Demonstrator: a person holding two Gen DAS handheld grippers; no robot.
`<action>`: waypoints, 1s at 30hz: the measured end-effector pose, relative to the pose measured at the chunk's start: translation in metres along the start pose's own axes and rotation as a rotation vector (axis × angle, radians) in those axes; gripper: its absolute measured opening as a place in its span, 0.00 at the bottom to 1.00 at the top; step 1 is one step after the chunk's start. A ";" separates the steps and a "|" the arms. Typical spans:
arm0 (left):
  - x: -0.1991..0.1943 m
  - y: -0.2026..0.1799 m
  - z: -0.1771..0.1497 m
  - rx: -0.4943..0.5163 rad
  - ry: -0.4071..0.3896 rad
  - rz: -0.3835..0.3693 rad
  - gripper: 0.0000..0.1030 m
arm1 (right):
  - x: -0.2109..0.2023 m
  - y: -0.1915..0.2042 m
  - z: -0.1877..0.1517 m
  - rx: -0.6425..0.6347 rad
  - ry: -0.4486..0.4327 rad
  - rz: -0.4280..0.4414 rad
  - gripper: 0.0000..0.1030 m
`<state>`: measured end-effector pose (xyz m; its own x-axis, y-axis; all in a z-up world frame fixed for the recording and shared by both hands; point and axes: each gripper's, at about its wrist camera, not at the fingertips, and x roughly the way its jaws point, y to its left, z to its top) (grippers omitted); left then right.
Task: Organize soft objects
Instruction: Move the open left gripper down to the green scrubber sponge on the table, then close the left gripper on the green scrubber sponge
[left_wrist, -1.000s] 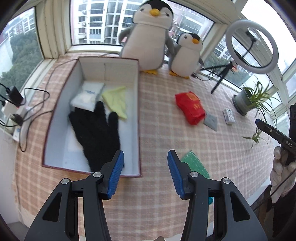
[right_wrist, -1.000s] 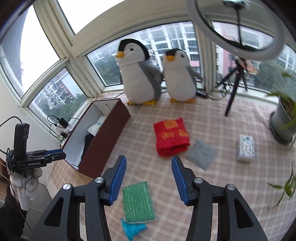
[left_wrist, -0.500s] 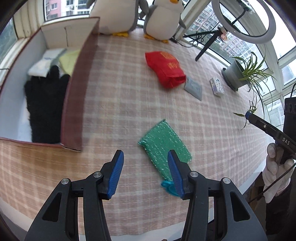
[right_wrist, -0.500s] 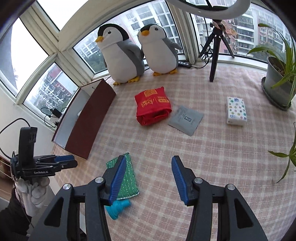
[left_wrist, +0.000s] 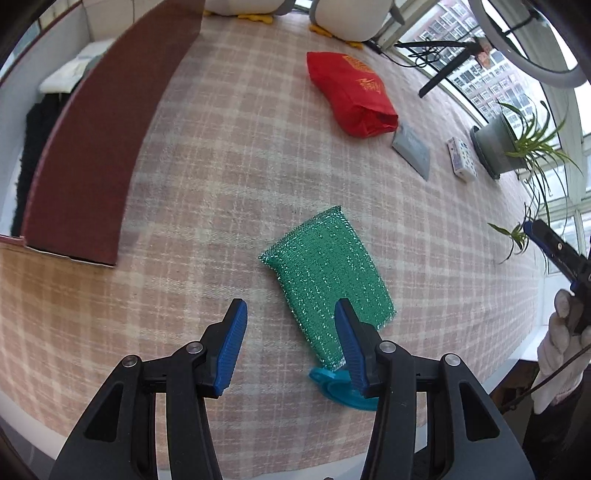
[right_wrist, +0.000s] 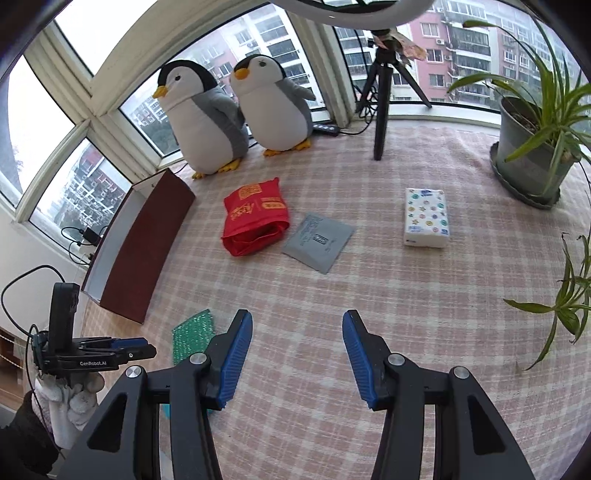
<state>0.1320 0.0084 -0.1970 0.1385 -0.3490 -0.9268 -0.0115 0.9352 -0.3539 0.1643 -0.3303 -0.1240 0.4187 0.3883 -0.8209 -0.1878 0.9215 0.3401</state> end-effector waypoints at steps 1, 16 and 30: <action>0.004 0.000 0.002 -0.009 0.006 -0.003 0.47 | 0.001 -0.003 0.000 0.003 0.000 -0.005 0.46; 0.039 -0.003 0.014 -0.071 0.061 -0.008 0.47 | 0.036 -0.020 0.024 -0.069 0.056 -0.054 0.46; 0.047 -0.018 0.021 -0.065 0.075 0.020 0.50 | 0.093 0.006 0.077 -0.291 0.125 -0.118 0.49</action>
<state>0.1599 -0.0241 -0.2318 0.0633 -0.3360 -0.9397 -0.0784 0.9370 -0.3403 0.2704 -0.2873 -0.1629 0.3443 0.2582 -0.9027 -0.3982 0.9108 0.1087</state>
